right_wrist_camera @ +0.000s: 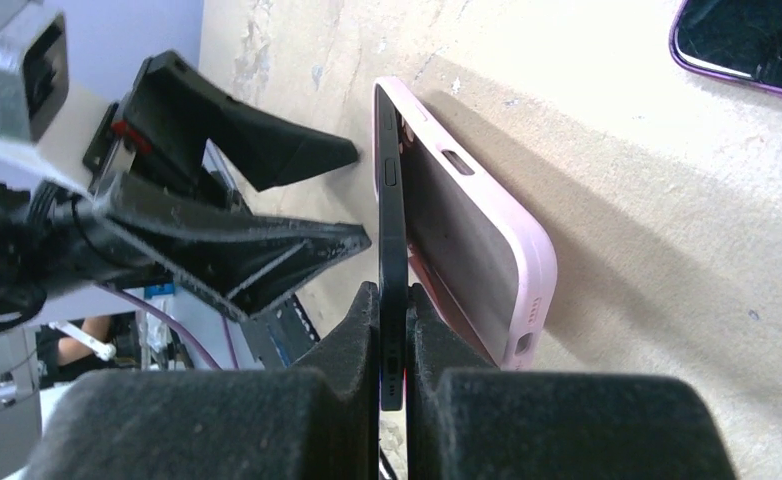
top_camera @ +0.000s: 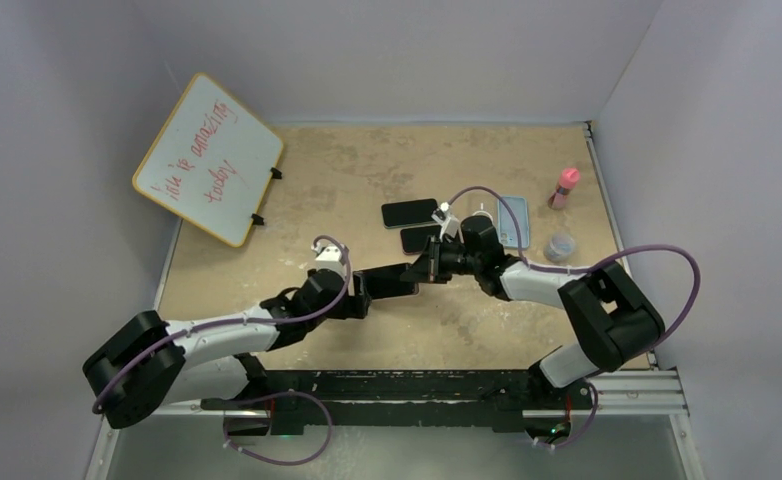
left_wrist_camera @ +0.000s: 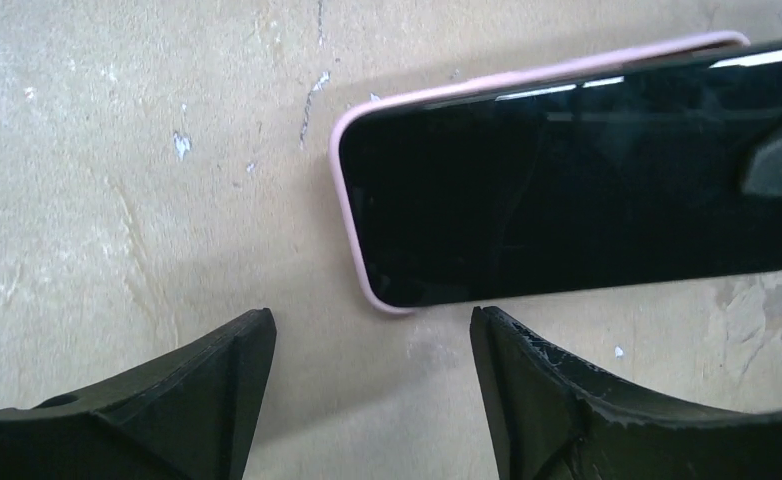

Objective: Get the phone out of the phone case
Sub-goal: Remove the phone case from the phone.

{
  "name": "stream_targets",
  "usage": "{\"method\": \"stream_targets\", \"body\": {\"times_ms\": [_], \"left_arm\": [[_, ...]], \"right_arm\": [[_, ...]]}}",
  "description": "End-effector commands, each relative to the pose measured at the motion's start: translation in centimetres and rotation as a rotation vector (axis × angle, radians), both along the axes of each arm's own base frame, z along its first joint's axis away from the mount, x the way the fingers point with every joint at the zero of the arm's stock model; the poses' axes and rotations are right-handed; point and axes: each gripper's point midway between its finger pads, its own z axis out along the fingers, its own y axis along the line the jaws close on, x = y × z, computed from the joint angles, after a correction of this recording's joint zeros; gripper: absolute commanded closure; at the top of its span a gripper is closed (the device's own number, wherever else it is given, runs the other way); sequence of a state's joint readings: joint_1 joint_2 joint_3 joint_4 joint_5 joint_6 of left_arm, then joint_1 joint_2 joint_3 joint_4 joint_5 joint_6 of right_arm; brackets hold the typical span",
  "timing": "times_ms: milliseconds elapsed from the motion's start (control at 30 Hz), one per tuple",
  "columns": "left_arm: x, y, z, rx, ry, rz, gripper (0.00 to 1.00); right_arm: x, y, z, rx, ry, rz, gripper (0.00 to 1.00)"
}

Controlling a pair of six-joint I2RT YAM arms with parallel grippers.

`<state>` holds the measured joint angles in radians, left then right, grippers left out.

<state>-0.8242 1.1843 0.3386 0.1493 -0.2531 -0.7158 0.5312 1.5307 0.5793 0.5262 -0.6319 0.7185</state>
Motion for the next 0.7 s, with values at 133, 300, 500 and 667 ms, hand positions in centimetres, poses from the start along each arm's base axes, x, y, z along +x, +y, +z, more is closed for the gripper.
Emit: {"method": "stream_targets", "body": {"times_ms": [133, 300, 500, 667], "left_arm": [[-0.5, 0.3, 2.7, 0.125, -0.169, 0.024, 0.21], [-1.5, -1.3, 3.1, 0.114, -0.216, 0.049, 0.2], [-1.9, -2.6, 3.2, 0.094, -0.252, 0.114, 0.19], [-1.9, -3.1, 3.8, 0.0, -0.268, 0.197, 0.19]], "right_arm": [[1.7, 0.3, 2.7, 0.005, 0.059, -0.103, 1.0], [1.1, 1.0, 2.9, 0.036, 0.145, -0.129, 1.0], [0.1, 2.3, 3.2, 0.045, 0.183, -0.163, 1.0], [-0.3, 3.0, 3.5, 0.091, 0.21, -0.203, 1.0]]}}
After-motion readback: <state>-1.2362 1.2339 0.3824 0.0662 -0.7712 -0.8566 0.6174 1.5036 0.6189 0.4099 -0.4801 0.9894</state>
